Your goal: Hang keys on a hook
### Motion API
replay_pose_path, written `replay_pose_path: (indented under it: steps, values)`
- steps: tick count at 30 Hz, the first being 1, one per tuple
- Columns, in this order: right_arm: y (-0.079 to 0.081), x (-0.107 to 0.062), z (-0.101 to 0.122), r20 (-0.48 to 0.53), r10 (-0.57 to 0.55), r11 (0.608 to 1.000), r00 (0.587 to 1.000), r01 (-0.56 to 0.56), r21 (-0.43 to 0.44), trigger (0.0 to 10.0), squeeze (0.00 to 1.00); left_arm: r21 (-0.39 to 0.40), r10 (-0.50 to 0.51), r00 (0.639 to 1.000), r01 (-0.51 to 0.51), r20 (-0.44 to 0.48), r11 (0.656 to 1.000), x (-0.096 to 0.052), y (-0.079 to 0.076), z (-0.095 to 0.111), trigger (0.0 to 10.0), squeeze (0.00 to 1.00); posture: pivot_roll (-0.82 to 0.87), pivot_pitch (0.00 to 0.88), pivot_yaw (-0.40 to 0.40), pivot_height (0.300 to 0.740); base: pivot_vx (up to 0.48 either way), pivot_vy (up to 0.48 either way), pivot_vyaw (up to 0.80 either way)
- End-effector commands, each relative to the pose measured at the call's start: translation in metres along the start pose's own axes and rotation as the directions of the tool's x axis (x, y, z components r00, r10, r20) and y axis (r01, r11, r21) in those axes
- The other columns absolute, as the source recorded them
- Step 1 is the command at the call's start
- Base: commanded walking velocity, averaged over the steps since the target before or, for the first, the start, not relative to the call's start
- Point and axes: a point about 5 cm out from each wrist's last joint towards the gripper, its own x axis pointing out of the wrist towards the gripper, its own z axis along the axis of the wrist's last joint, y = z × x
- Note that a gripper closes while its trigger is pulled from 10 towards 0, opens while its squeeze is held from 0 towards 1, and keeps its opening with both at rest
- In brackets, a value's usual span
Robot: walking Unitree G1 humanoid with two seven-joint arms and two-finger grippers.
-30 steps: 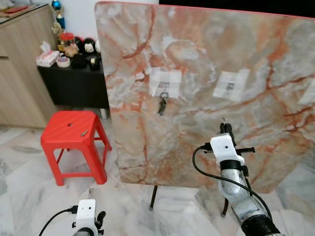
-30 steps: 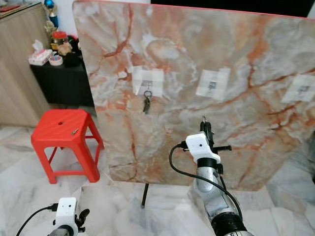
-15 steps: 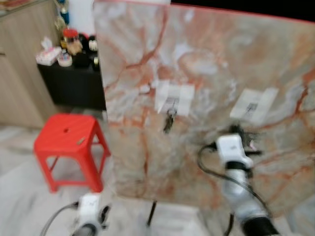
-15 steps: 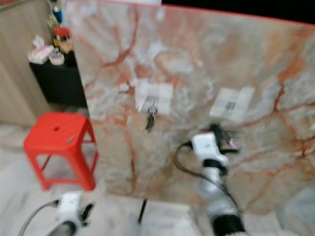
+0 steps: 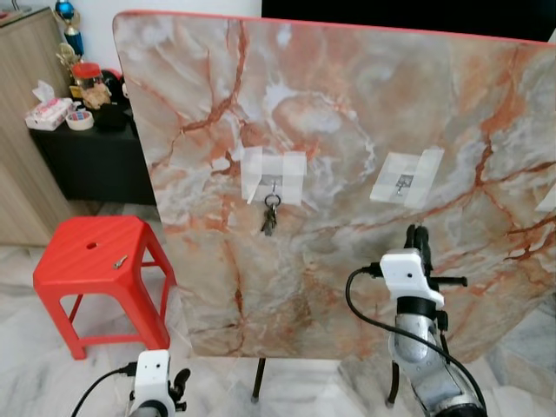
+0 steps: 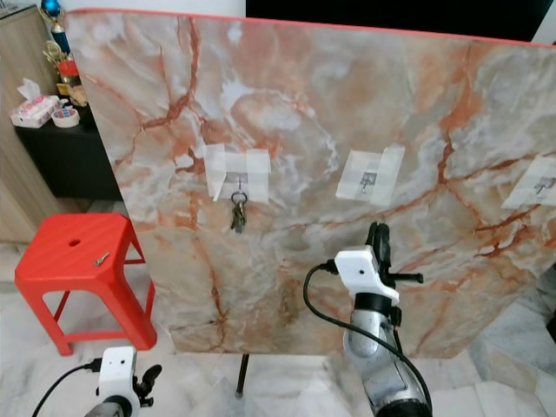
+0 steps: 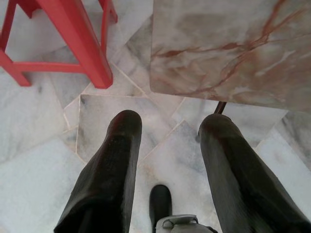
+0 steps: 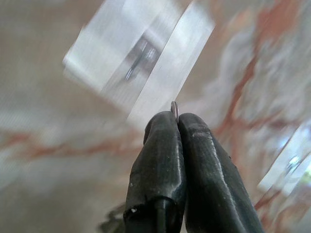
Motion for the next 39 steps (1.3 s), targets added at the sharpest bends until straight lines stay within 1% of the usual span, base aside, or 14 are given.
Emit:
replay_pose_path:
  steps: [1,4,7,9,10,12,14,18,21,24,30,35,39]
  values:
    - [-0.007,0.005,0.005,0.04,-0.036,0.999,0.999,0.037,-0.027,10.0,0.0,0.006,-0.014,1.0,0.014,-0.022,1.0,-0.001,-0.002,-0.003,10.0,0.0,0.07,0.0,-0.079,0.74,0.0,0.0,0.0]
    - [-0.007,0.009,0.008,0.067,-0.034,0.998,0.997,0.037,-0.05,10.0,0.0,0.007,-0.013,1.0,0.013,-0.022,1.0,0.0,-0.002,-0.003,10.0,0.0,0.08,0.0,-0.079,0.74,0.0,0.0,0.0]
    - [-0.005,0.013,0.009,0.073,-0.024,0.998,0.997,0.028,-0.057,10.0,0.0,0.007,-0.012,1.0,0.012,-0.02,1.0,0.0,-0.002,-0.003,10.0,0.0,0.08,0.0,-0.079,0.74,0.0,0.0,0.0]
    - [-0.003,0.016,0.009,0.065,-0.007,0.999,0.998,0.01,-0.048,10.0,0.0,0.008,-0.011,1.0,0.011,-0.018,1.0,0.0,-0.002,-0.002,10.0,0.0,0.08,0.0,-0.079,0.74,0.0,0.0,0.0]
    - [0.0,0.018,0.01,0.07,0.017,0.998,0.997,-0.013,-0.057,10.0,0.0,0.008,-0.01,1.0,0.01,-0.018,1.0,0.0,-0.002,-0.002,10.0,0.0,0.08,0.0,-0.079,0.74,0.0,0.0,0.0]
    - [0.001,0.018,0.011,0.074,0.022,0.998,0.997,-0.018,-0.062,10.0,0.0,0.008,-0.01,1.0,0.01,-0.018,1.0,0.0,-0.002,-0.002,10.0,0.0,0.08,0.0,-0.079,0.74,0.0,0.0,0.0]
    - [0.004,0.021,0.012,0.084,0.053,0.996,0.995,-0.047,-0.07,10.0,0.0,0.007,-0.008,1.0,0.008,-0.022,1.0,0.0,-0.002,-0.003,10.0,0.0,0.08,0.0,-0.08,0.74,0.0,0.0,0.0]
    - [0.009,0.025,0.018,0.141,0.1,0.989,0.985,-0.083,-0.122,10.0,0.0,0.005,-0.006,1.0,0.006,-0.025,1.0,0.0,-0.002,-0.003,10.0,0.0,0.08,0.0,-0.082,0.74,0.0,0.0,0.0]
    - [0.01,0.025,0.019,0.143,0.106,0.989,0.984,-0.089,-0.122,10.0,0.0,0.004,-0.007,1.0,0.007,-0.023,1.0,0.0,-0.002,-0.003,10.0,0.0,0.08,0.0,-0.084,0.74,0.0,0.0,0.0]
    - [0.011,0.027,0.02,0.156,0.121,0.984,0.98,-0.098,-0.145,10.0,0.0,0.004,-0.008,1.0,0.008,-0.023,1.0,0.0,-0.003,-0.003,10.0,0.0,0.08,0.0,-0.084,0.74,0.0,0.0,0.0]
    - [0.008,0.028,0.019,0.15,0.086,0.985,0.985,-0.062,-0.161,10.0,0.0,0.003,-0.011,1.0,0.011,-0.027,1.0,0.0,-0.003,-0.004,10.0,0.0,0.08,0.0,-0.082,0.74,0.0,0.0,0.0]
    - [0.003,0.029,0.014,0.114,0.037,0.981,0.993,-0.014,-0.195,10.0,0.0,0.002,-0.009,1.0,0.009,-0.027,1.0,0.0,-0.002,-0.004,10.0,0.0,0.08,0.0,-0.082,0.74,0.0,0.0,0.0]
    - [0.004,0.03,0.012,0.1,0.043,0.979,0.994,-0.022,-0.202,10.0,0.0,0.002,-0.01,1.0,0.01,-0.029,1.0,0.0,-0.002,-0.004,10.0,0.0,0.08,0.0,-0.082,0.74,0.0,0.0,0.0]
